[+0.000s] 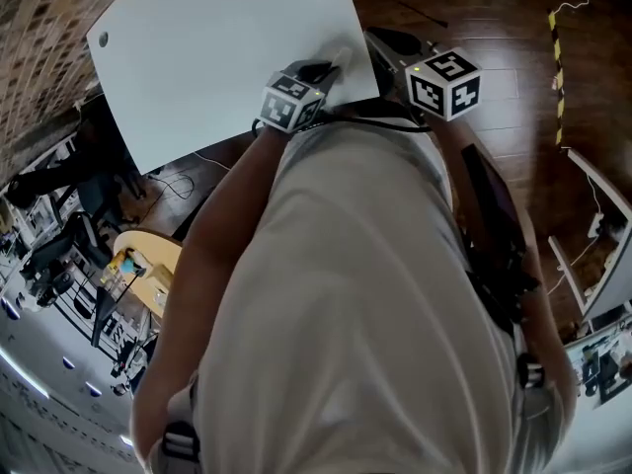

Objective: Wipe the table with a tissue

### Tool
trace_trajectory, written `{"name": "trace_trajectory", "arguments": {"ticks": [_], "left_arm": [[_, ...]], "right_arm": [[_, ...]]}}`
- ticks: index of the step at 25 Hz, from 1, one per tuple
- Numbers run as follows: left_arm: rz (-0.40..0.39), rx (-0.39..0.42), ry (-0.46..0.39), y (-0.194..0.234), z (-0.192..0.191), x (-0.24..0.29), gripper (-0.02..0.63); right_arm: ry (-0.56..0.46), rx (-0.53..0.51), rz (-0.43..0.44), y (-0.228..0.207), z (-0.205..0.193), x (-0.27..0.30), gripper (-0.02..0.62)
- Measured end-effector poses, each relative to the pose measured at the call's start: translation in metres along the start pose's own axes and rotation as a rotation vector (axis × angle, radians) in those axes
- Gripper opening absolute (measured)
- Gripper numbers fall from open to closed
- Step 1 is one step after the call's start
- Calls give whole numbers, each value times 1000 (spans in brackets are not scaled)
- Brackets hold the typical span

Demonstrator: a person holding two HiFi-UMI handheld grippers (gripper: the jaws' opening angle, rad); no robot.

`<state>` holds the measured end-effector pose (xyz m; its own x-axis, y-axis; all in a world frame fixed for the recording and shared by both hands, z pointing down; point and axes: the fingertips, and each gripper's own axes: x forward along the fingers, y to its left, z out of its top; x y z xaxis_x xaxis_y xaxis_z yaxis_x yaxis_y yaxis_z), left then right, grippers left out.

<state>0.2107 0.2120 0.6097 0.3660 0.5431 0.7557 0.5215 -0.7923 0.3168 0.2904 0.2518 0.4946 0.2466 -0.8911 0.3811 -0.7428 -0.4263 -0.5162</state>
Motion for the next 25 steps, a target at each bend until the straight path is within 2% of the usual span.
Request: {"name": "trace_trajectory", "arguments": {"ticks": [4, 8, 11, 14, 18, 25], "left_arm": [[48, -55, -132, 26, 11, -56, 34], [116, -157, -293, 36, -11, -86, 35], [163, -208, -367, 44, -34, -116, 35], [204, -225, -433, 51, -47, -147, 35], [238, -246, -519, 57, -67, -186, 35], [272, -249, -628, 65, -91, -237, 35]], "right_arm": [[20, -100, 18, 28, 5, 35, 9], [85, -215, 63, 64, -8, 39, 9], [132, -309, 96, 92, -14, 50, 9], [147, -381, 110, 115, -8, 61, 9], [114, -411, 123, 149, -3, 70, 9], [63, -381, 120, 192, -6, 81, 9]]}}
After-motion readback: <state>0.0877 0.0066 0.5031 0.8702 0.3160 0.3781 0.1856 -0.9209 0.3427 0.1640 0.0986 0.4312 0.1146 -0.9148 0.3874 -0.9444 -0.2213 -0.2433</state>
